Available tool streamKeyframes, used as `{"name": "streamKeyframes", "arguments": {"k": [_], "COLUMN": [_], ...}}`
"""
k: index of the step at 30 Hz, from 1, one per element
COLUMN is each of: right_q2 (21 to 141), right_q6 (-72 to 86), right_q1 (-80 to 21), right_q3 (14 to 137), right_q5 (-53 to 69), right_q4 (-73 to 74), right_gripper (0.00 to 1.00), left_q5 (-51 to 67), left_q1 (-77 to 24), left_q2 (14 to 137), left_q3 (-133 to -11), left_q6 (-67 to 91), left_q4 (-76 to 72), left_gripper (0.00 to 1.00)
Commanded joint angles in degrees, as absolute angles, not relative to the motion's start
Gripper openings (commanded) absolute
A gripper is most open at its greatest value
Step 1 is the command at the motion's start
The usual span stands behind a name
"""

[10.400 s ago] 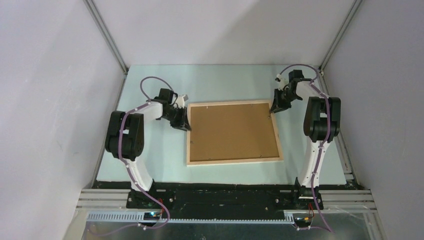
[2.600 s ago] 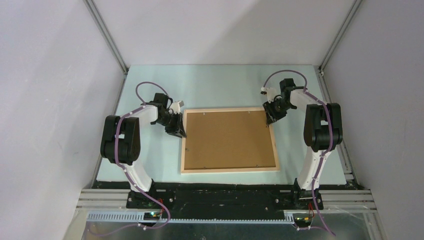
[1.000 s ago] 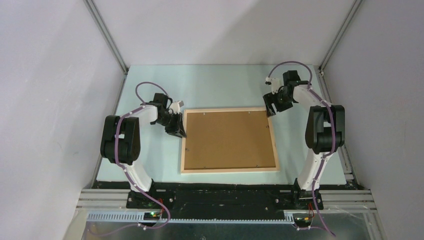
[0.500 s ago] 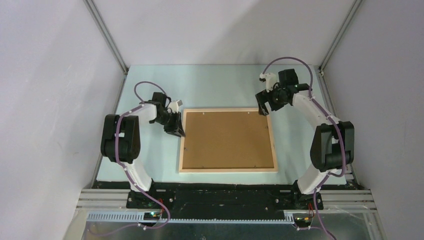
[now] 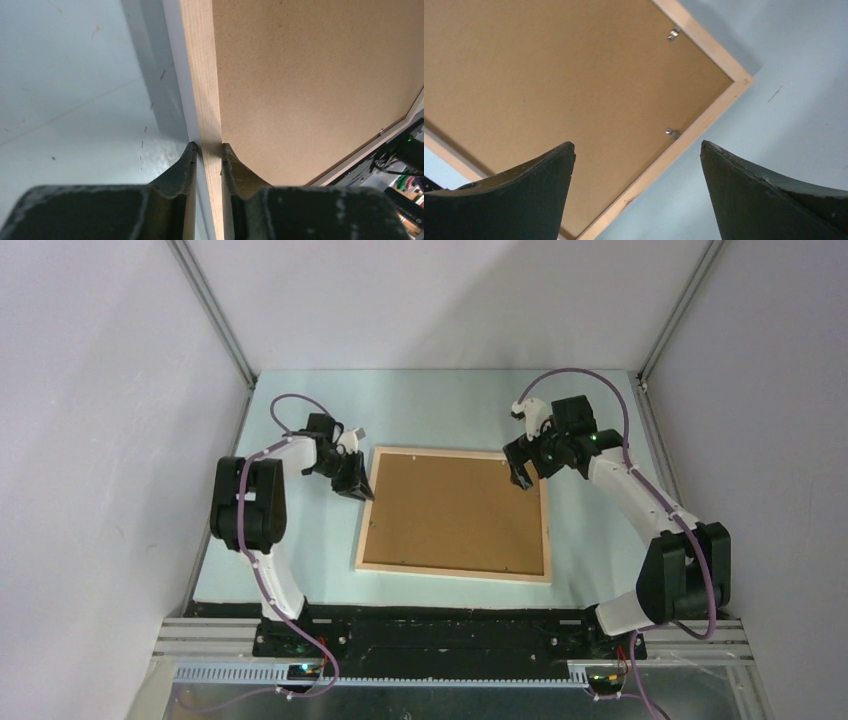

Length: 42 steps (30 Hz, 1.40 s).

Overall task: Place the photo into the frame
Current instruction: Install the photo frame at the center of the board.

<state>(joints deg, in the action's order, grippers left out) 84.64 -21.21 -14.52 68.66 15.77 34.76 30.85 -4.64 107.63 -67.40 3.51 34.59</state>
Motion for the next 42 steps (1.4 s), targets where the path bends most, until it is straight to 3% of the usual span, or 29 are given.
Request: {"name": "streamKeyframes", "arguments": {"k": [1,18,25,37,42], "right_q2": [80.99,72.68,74.44,75.63,78.59], "right_q6": [-21.91,-18.62,-17.99,-25.05,-24.70], "right_q1": [-16.37,-18.93,-19.45,-33.02,-39.39], "right_q3": [65.36,58.75,58.73,52.91,52.30], "right_q5": [16.79,7.32,15.21,17.82,15.06], "right_q4": [32.99,27.14,32.29,35.28,35.12], "right_gripper": [0.99,1.00,1.00,0.96,0.91], "left_q5": [34.41,34.64,34.33,30.84,28.67], "left_q1": [-4.22,-6.05,-6.50,-4.66,-2.72], "left_q2": [109.77,111.13,111.51,106.58,101.65], "left_q3": [-70.60,-66.71,-66.14,-66.58,-67.16], "left_q6": [8.18,24.52,25.88,20.15,14.47], "left_q4": [30.73,15.92,14.05,15.56,18.53], "left_gripper": [0.00,0.00,0.02,0.65,0.76]}}
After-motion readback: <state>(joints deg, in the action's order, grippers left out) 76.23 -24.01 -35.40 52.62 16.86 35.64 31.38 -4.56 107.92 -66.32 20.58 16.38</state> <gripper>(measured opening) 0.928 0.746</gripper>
